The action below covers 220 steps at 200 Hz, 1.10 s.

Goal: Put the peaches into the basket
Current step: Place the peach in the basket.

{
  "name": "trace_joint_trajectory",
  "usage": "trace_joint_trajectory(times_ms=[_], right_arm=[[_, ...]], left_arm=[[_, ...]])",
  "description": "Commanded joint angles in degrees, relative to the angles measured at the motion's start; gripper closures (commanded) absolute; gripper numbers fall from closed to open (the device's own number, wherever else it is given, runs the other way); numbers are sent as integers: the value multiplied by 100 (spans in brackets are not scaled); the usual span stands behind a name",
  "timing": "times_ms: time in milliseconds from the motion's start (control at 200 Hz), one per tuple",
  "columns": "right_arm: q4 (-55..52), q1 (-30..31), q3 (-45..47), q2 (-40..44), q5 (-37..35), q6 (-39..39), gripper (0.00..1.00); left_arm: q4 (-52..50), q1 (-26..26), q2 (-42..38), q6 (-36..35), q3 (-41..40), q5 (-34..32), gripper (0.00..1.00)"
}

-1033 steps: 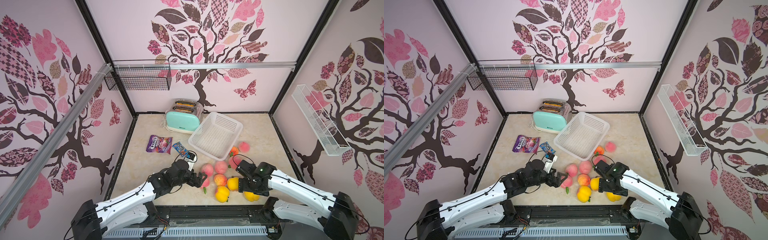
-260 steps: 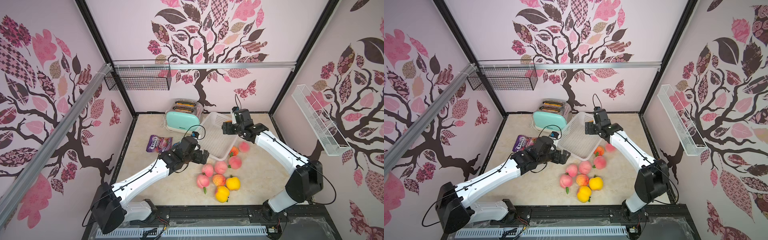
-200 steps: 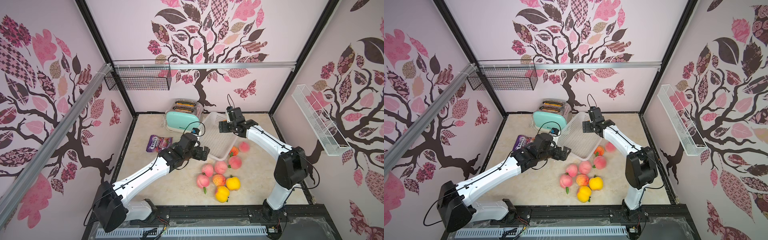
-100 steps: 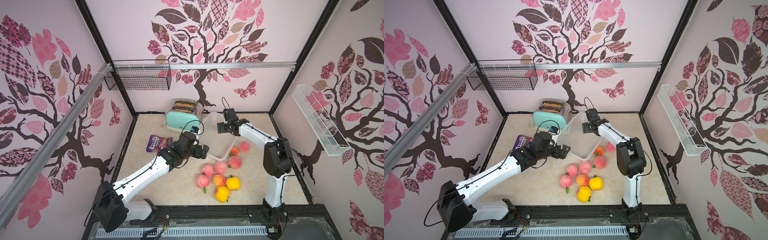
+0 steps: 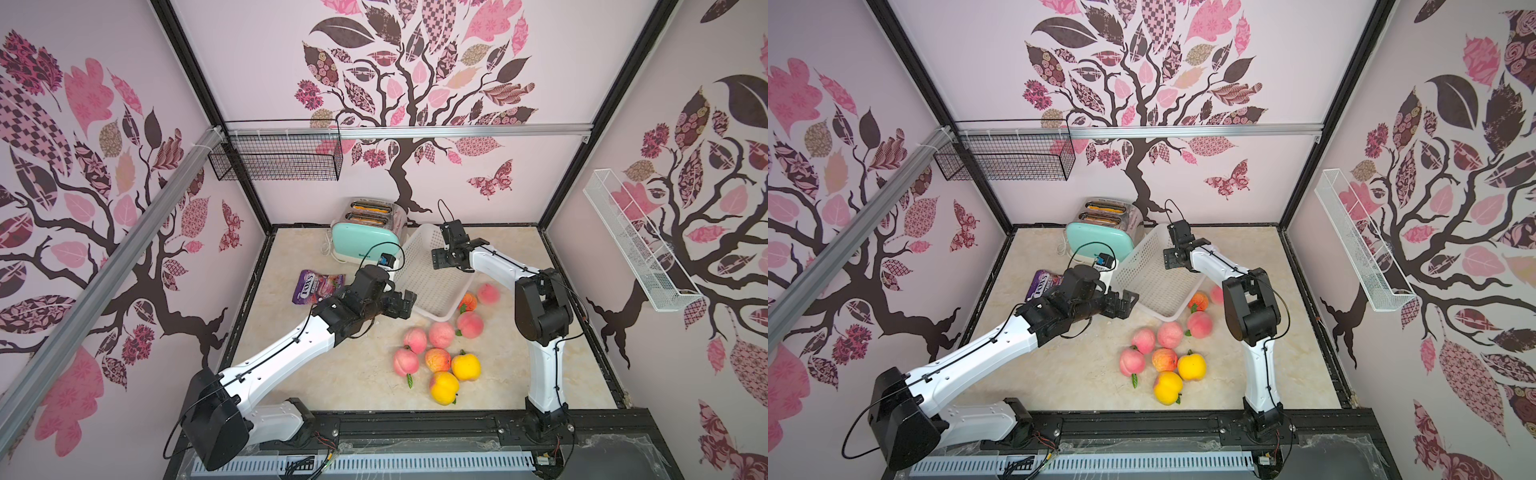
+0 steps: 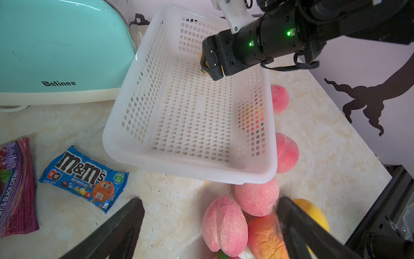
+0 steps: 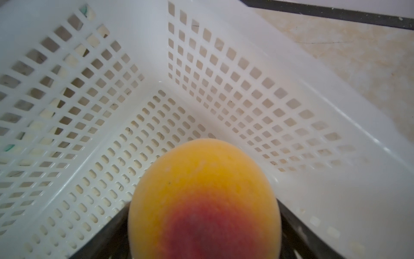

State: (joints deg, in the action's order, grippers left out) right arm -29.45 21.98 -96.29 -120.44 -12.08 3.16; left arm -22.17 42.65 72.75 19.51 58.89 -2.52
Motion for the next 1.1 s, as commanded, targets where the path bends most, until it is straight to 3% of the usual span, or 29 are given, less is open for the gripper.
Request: trace_joint_trajectory(times_ms=[0, 715, 1095], right_arm=[[-8, -29, -168, -59, -113, -35, 14], [-157, -27, -611, -531, -183, -140, 14], [-389, -28, -926, -681, -182, -201, 5]], left_arm=[[79, -20, -142, 9, -101, -26, 3], [292, -21, -280, 91, -409, 63, 3], [155, -20, -366, 29, -439, -64, 3]])
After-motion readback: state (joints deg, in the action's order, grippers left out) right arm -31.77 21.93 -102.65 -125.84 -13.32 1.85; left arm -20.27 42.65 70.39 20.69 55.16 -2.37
